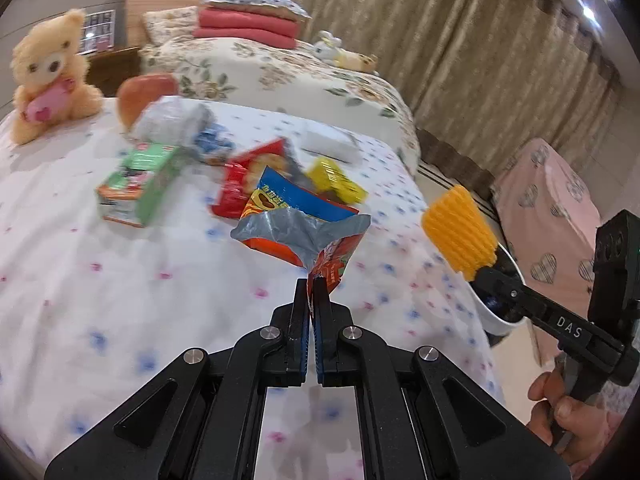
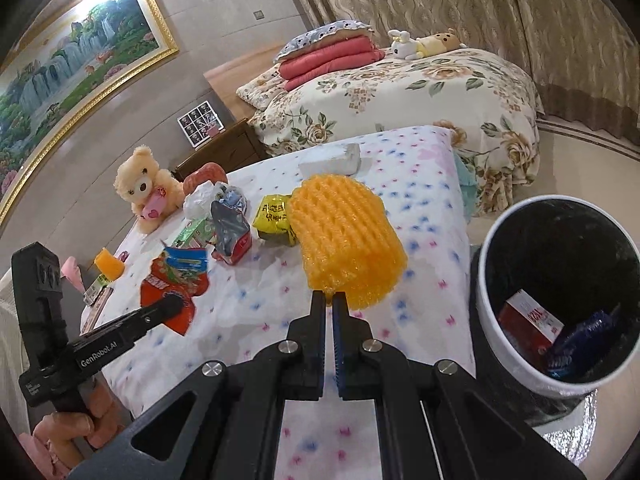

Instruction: Collect trash

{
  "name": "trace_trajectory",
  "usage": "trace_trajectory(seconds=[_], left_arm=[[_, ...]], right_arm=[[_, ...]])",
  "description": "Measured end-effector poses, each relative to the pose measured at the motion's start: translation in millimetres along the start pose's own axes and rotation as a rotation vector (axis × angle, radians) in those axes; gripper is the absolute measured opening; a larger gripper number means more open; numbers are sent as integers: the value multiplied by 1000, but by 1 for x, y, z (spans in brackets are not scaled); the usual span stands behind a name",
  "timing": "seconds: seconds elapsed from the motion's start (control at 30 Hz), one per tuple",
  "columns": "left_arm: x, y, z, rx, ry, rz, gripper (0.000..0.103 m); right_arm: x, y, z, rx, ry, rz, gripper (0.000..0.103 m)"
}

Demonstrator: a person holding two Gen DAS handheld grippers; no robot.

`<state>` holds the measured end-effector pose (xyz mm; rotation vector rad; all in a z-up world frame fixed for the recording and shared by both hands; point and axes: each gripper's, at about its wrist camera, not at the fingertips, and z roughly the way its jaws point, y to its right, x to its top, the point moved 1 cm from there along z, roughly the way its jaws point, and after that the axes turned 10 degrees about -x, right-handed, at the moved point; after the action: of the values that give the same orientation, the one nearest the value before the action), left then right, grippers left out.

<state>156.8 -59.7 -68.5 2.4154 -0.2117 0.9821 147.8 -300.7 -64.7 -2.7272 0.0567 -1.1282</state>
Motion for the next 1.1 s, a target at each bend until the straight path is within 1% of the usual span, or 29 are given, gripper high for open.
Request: trace_trajectory(seconds=[0.27, 0.5, 0.8, 1.1], left_arm=[[-4, 34, 20, -74, -53, 49, 2], [-5, 63, 36, -117, -89, 94, 2], [-3, 96, 56, -147, -118, 145, 2], [-3, 123, 72, -176, -144, 190, 2]], right_arm=[[-12, 22, -19, -32, 11, 30, 3], [-18, 50, -35, -74, 26, 76, 3], [-24, 82, -50, -119, 42, 121, 3], [-30, 102, -56, -147, 47, 149, 3]])
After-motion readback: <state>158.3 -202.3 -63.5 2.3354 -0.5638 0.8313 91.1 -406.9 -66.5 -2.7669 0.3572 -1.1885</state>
